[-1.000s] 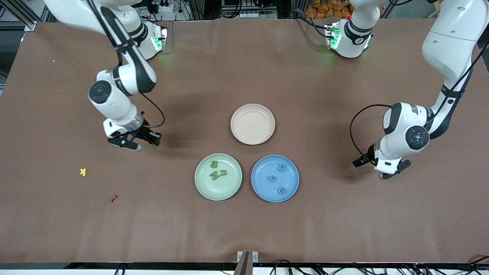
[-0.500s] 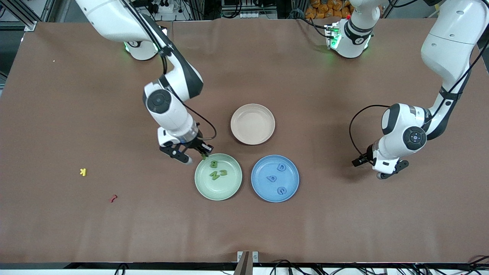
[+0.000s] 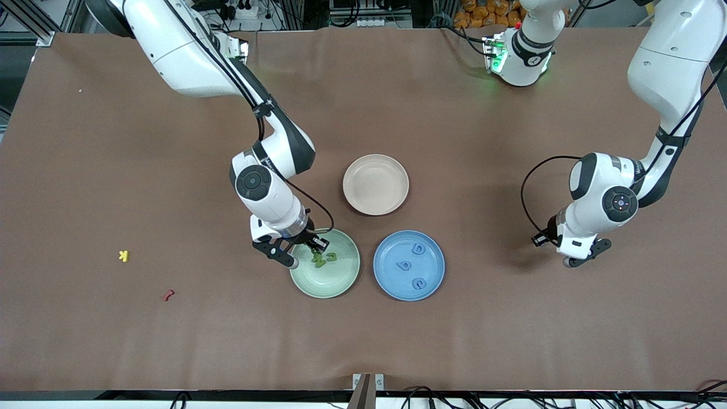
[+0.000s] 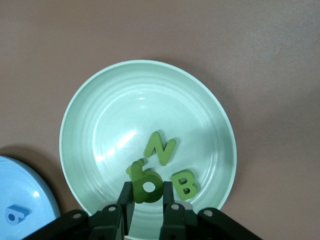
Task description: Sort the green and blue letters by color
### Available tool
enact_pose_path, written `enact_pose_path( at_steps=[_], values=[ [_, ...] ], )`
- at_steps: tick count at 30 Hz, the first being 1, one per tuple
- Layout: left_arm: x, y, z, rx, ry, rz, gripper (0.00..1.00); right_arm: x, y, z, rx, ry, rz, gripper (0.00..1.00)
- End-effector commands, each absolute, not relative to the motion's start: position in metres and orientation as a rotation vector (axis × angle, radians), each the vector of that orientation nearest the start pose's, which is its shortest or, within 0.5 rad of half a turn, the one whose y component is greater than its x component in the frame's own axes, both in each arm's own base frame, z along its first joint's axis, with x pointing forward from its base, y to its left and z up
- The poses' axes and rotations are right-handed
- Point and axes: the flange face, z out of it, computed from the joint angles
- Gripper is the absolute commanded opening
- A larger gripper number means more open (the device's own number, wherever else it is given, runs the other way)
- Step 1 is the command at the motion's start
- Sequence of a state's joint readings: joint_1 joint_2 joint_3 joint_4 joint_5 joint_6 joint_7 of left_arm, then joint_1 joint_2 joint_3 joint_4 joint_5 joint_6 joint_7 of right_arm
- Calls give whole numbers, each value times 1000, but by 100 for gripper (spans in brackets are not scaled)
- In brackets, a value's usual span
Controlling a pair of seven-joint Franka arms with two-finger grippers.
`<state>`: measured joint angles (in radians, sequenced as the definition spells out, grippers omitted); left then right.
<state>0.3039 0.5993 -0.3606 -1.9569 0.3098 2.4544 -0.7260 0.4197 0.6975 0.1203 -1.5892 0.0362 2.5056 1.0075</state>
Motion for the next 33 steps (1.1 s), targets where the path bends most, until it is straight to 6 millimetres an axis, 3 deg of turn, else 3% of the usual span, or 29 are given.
enact_pose_path(
  at_steps=[1, 9, 15, 21, 33],
  values=[
    [611, -28, 177, -3048, -702, 53, 11, 632, 359, 260, -2790, 792, -155, 100],
    [631, -44, 201, -3066, -744, -30, 11, 640, 348, 296, -2763, 788, -203, 100],
    [640, -101, 223, -3086, -767, -95, 11, 640, 324, 349, -2783, 800, -199, 100],
    [641, -186, 233, -3110, -813, -137, 11, 627, 284, 427, -2848, 758, -143, 100],
    [638, -314, 240, -3175, -896, -186, 11, 561, 203, 576, -3002, 446, -114, 100]
  ],
)
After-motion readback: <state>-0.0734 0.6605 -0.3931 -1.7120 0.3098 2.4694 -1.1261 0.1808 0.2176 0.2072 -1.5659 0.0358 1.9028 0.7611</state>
